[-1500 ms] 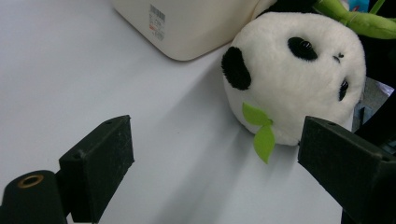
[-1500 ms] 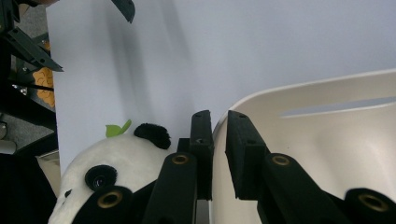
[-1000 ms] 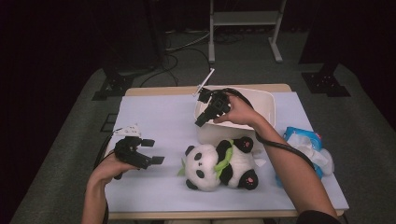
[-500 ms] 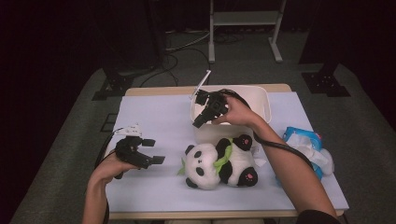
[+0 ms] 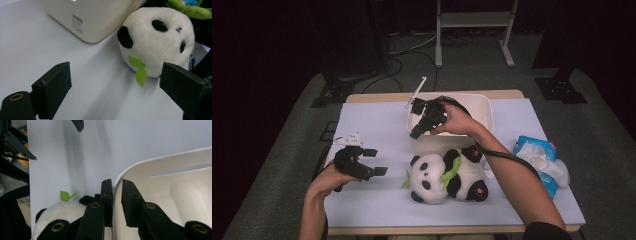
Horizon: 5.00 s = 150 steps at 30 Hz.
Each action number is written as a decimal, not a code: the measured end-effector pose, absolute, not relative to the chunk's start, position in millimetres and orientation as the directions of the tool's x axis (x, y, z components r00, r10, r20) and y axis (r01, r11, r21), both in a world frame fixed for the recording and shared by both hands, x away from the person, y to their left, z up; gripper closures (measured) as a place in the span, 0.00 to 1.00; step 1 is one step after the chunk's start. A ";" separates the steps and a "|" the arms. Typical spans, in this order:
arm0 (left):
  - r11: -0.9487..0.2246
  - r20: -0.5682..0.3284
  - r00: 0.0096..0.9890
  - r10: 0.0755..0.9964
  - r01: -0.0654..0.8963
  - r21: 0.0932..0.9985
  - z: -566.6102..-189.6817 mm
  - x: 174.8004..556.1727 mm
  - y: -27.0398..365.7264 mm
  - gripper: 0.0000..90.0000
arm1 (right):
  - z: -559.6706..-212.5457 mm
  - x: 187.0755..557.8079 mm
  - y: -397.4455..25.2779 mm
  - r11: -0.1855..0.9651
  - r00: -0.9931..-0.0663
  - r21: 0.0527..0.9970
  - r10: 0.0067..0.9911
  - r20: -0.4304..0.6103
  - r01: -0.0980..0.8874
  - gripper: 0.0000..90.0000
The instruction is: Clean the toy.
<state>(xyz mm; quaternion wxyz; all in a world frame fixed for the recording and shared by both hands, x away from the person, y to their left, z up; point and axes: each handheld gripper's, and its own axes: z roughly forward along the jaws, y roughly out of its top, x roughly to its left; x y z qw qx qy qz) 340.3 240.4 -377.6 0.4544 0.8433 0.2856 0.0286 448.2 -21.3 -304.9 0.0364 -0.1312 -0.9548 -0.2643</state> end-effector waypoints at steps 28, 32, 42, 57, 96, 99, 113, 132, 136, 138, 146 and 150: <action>-0.435 -0.206 0.833 0.513 0.459 0.775 -379.4 339.7 240.0 0.11 | -284.3 434.1 -86.7 0.771 -0.949 0.555 0.276 0.150 0.312 0.69; -0.433 -0.209 0.831 0.515 0.463 0.774 -380.3 339.8 239.1 0.11 | -280.9 428.5 -97.5 0.770 -0.949 0.558 0.283 0.136 0.309 0.67; -0.433 -0.207 0.829 0.519 0.464 0.773 -380.9 340.3 238.8 0.11 | -276.9 416.4 -118.7 0.755 -0.945 0.573 0.296 0.137 0.320 0.62; -0.428 -0.203 0.819 0.536 0.471 0.772 -381.1 340.7 240.3 0.08 | -279.9 396.8 -141.4 0.745 -0.941 0.580 0.308 0.140 0.330 0.55; -0.433 -0.197 0.817 0.542 0.473 0.768 -381.4 339.8 240.8 0.08 | -318.2 325.0 -138.0 0.810 -0.968 0.529 0.217 0.130 0.252 0.48; -0.430 -0.198 0.817 0.541 0.472 0.770 -380.9 339.6 241.7 0.08 | -321.7 325.1 -132.5 0.821 -0.971 0.519 0.207 0.118 0.238 0.48; -0.424 -0.201 0.817 0.541 0.471 0.774 -379.8 339.0 242.9 0.08 | -327.4 322.3 -114.2 0.848 -0.985 0.501 0.162 0.060 0.169 0.48; -0.418 -0.204 0.817 0.539 0.471 0.777 -379.2 338.9 243.6 0.08 | -336.9 331.7 -110.1 0.856 -0.979 0.478 0.198 0.049 0.197 0.76; -0.418 -0.206 0.816 0.540 0.472 0.776 -379.6 339.3 244.1 0.08 | -335.8 333.5 -112.0 0.848 -0.975 0.483 0.209 0.070 0.217 0.80; -0.418 -0.206 0.817 0.539 0.472 0.776 -379.9 339.6 244.2 0.08 | -335.1 334.2 -113.0 0.847 -0.975 0.484 0.207 0.078 0.219 0.81; -0.411 -0.211 0.815 0.540 0.474 0.778 -379.6 339.6 245.0 0.08 | -329.9 336.8 -117.0 0.843 -0.974 0.487 0.202 0.104 0.227 0.82; -0.410 -0.213 0.815 0.539 0.474 0.779 -379.7 339.7 245.2 0.08 | -325.9 338.2 -119.8 0.839 -0.973 0.494 0.200 0.112 0.230 0.82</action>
